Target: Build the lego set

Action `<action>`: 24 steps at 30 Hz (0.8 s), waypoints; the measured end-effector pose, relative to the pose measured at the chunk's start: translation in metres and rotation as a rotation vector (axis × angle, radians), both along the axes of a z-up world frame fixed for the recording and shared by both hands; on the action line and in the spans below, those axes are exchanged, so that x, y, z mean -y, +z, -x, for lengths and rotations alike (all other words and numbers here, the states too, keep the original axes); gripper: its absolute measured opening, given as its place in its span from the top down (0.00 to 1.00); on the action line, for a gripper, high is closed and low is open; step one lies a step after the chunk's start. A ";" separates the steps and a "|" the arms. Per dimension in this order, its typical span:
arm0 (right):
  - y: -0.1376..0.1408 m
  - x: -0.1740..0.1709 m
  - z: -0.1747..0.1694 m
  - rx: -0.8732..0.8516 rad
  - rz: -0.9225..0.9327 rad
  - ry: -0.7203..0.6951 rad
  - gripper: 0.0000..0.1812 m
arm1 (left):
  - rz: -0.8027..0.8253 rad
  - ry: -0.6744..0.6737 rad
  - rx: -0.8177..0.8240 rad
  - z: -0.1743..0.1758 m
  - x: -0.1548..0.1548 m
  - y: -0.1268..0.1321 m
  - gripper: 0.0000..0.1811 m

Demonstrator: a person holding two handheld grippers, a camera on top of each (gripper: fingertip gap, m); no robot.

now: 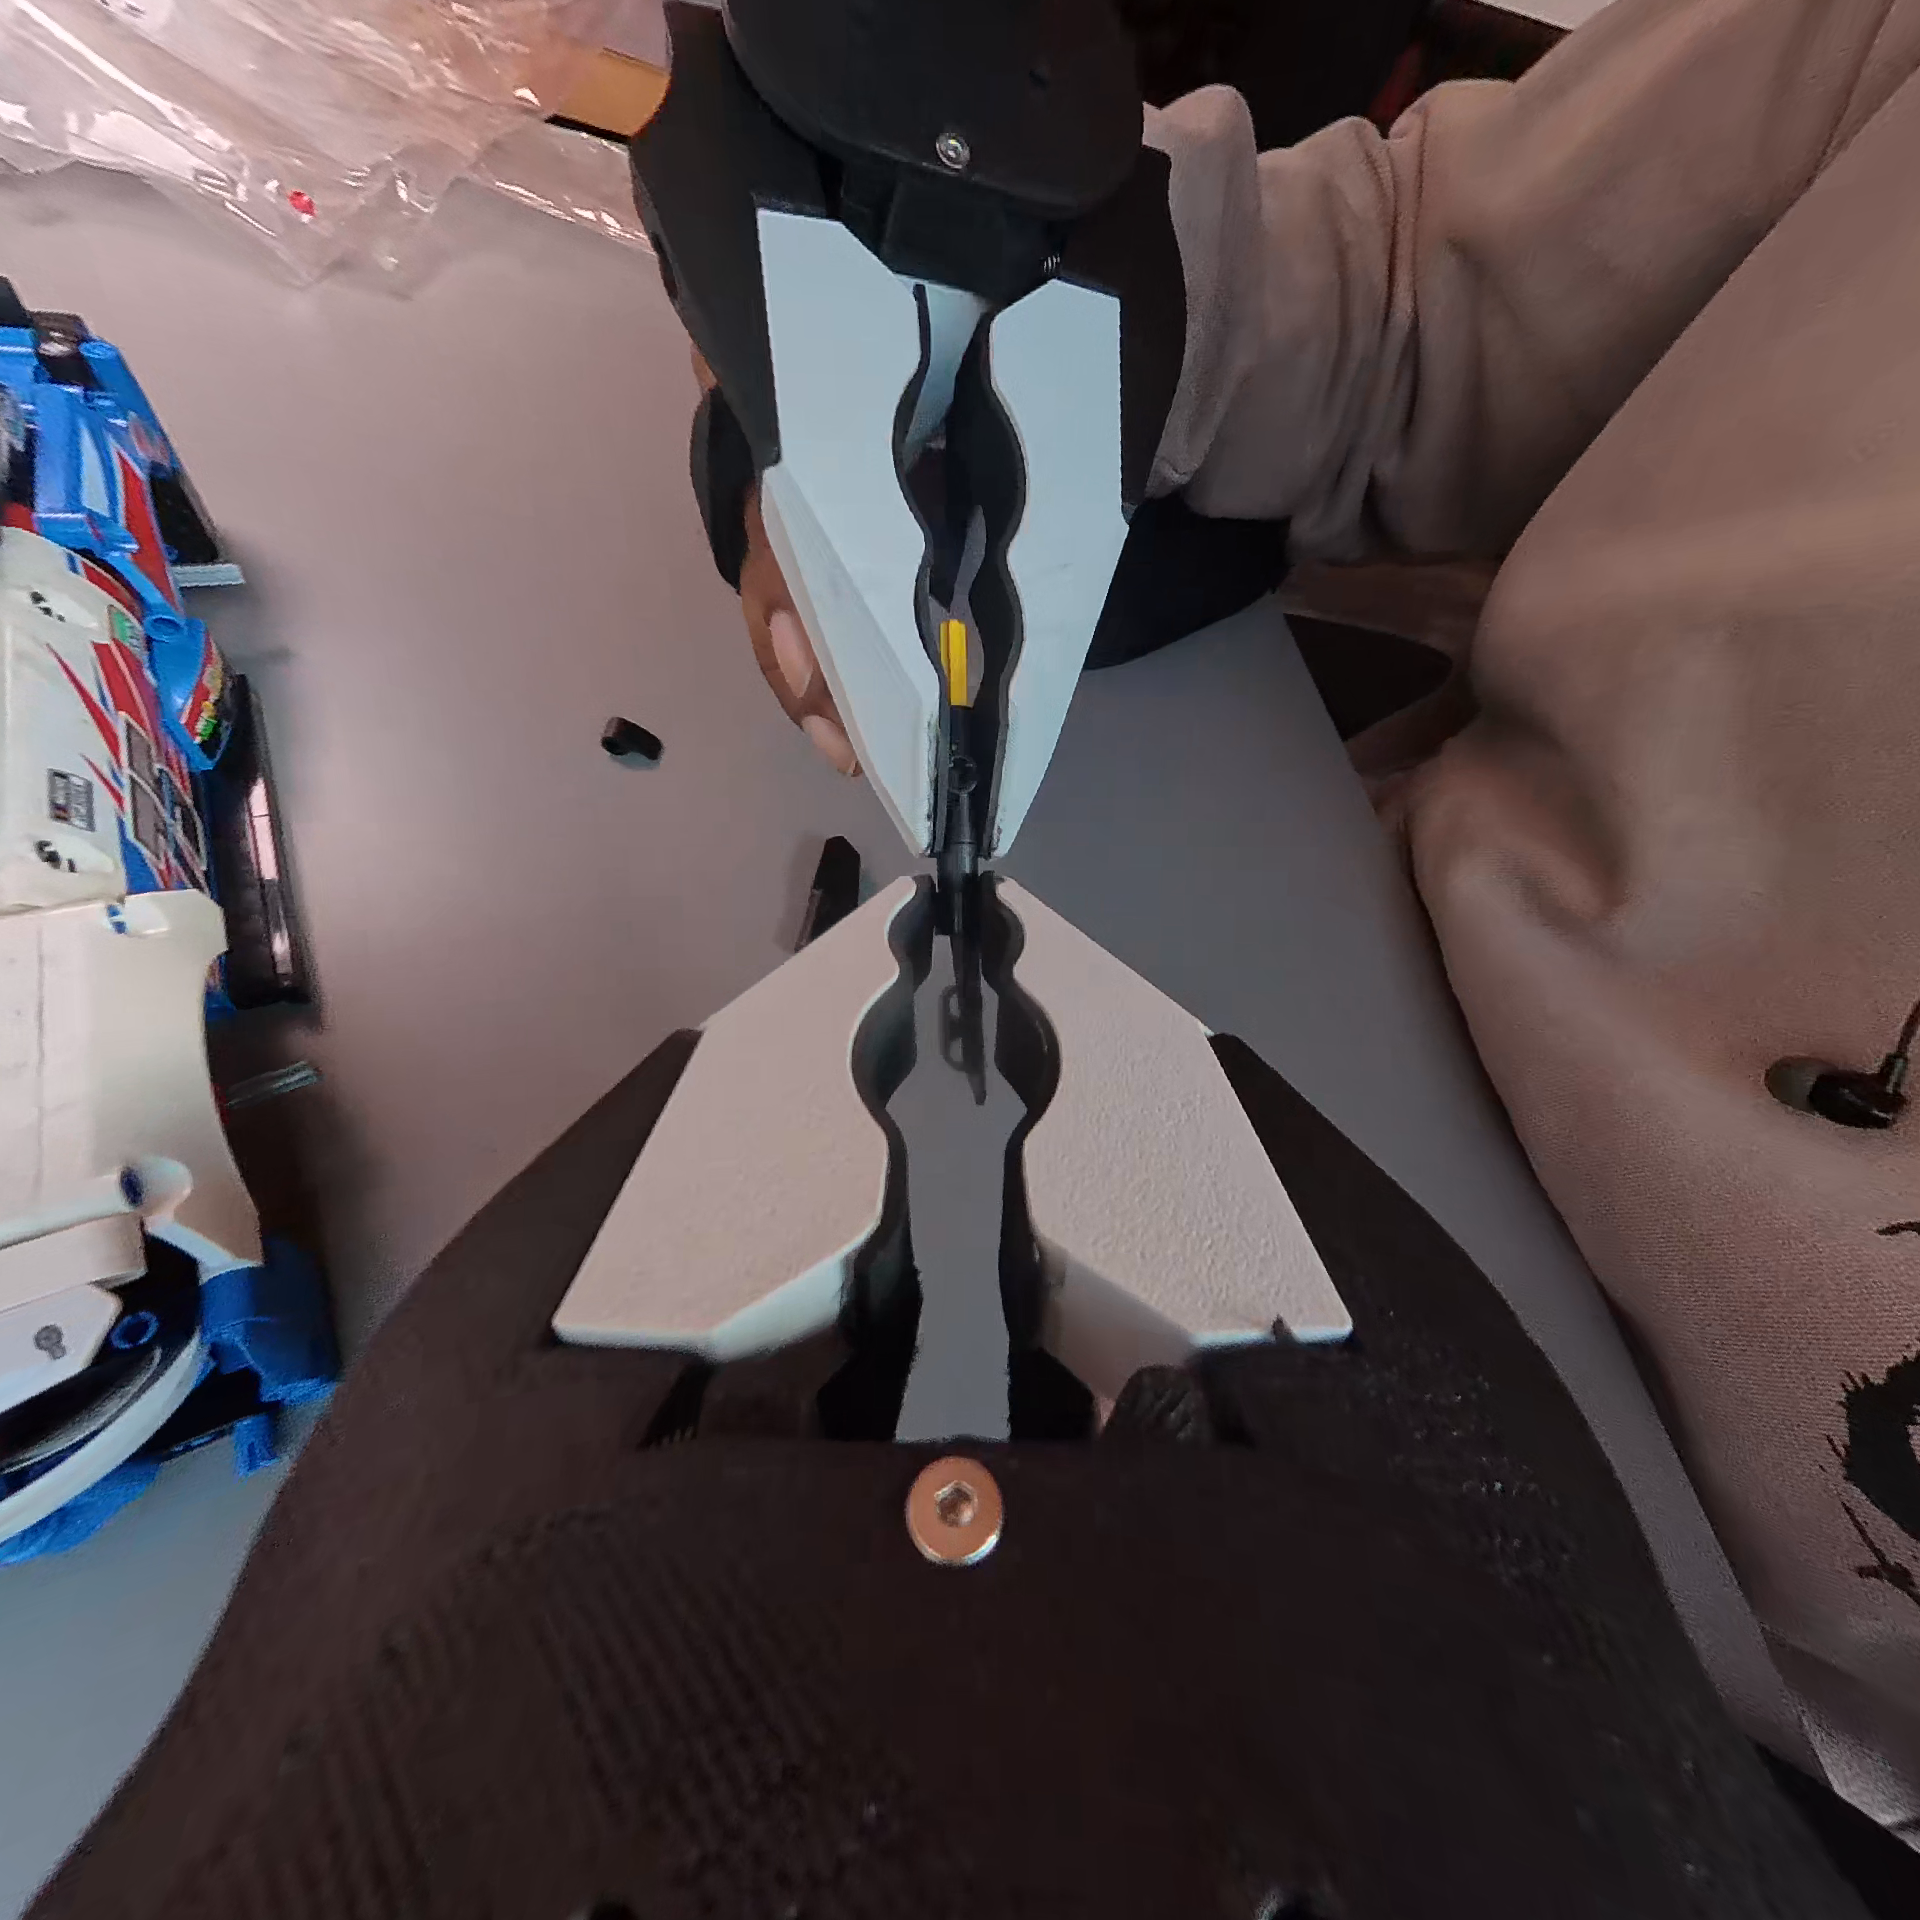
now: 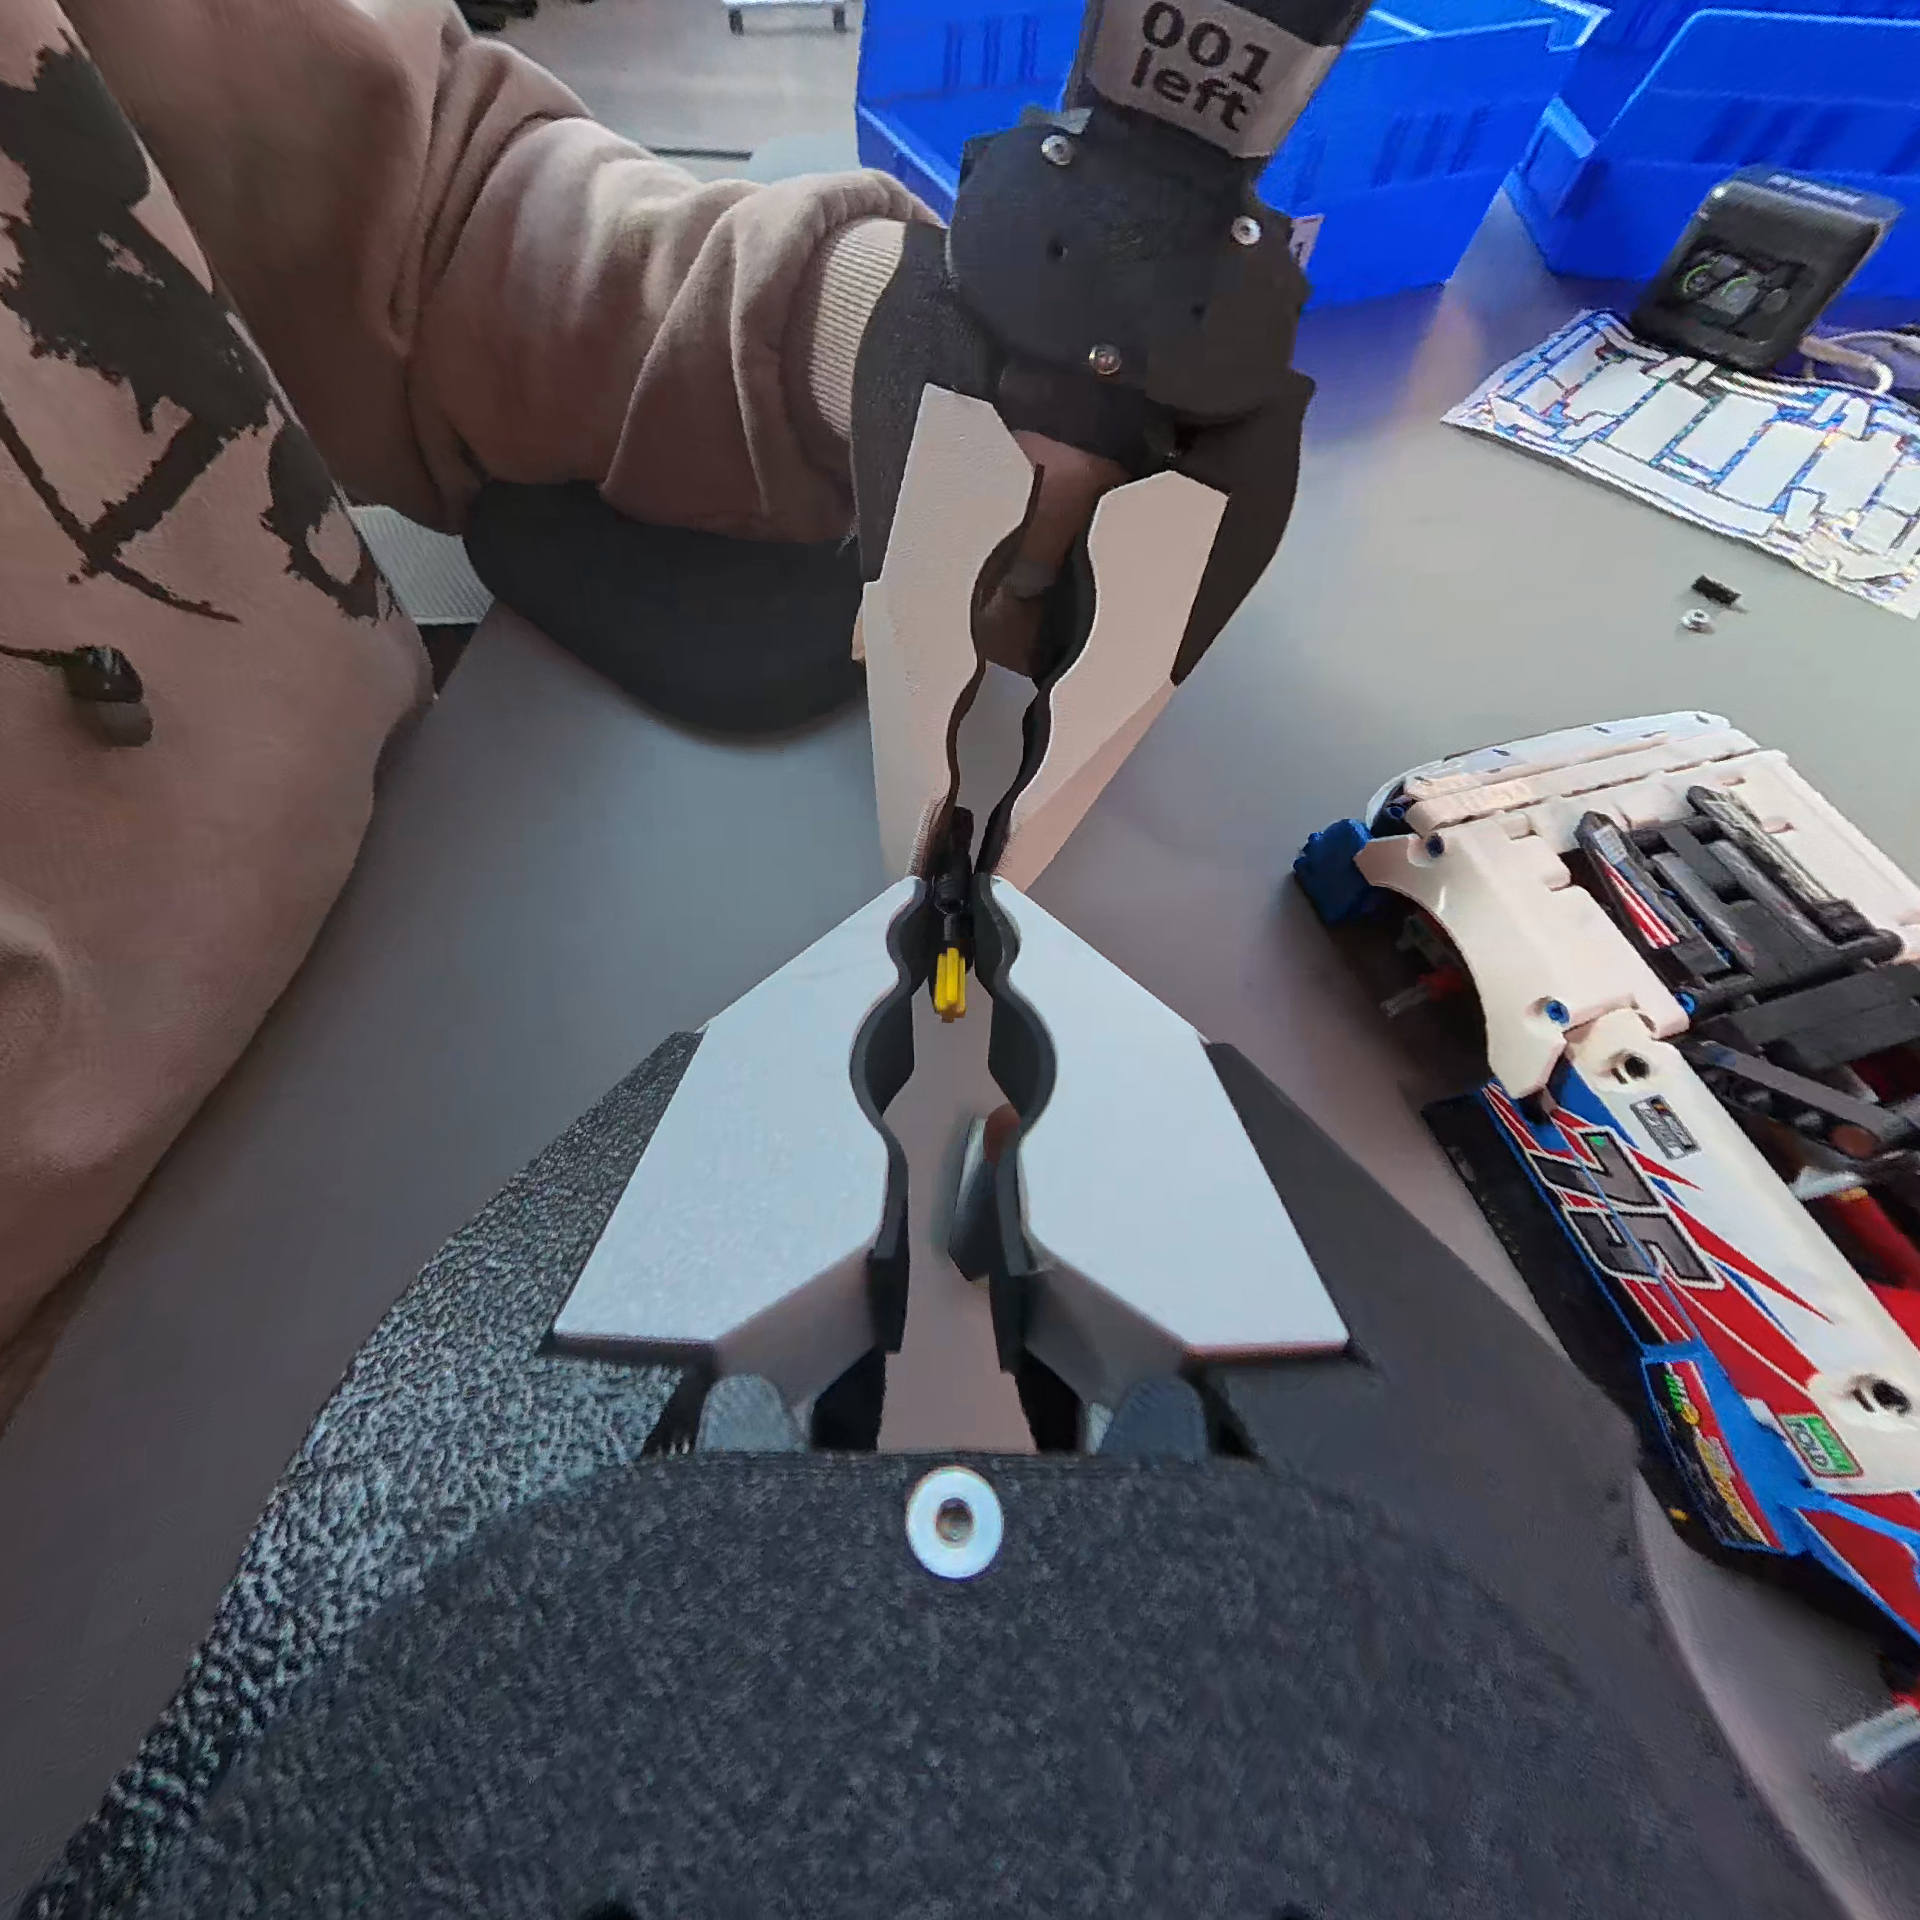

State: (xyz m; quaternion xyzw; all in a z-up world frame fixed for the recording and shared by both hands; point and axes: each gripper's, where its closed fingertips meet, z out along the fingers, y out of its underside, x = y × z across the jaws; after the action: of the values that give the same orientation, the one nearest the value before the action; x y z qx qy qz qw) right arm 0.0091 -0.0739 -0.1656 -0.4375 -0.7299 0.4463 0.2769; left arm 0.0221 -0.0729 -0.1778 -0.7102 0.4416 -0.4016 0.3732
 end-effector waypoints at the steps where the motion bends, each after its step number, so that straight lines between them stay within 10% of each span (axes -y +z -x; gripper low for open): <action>1: 0.001 -0.003 0.001 -0.003 0.023 -0.017 0.97 | -0.008 0.018 0.001 0.002 -0.003 0.001 0.96; 18: 0.014 -0.029 0.000 -0.039 0.161 -0.138 0.93 | 0.103 0.072 0.078 0.012 -0.014 0.003 0.97; 24: -0.048 -0.036 -0.044 0.336 0.021 -0.143 0.89 | 0.176 0.088 -0.082 0.019 -0.012 -0.028 0.97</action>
State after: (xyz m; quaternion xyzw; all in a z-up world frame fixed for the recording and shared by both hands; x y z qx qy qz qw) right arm 0.0530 -0.0382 -0.2135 -0.5597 -0.7280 0.3538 0.1776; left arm 0.0030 -0.0610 -0.2055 -0.7748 0.3878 -0.3927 0.3083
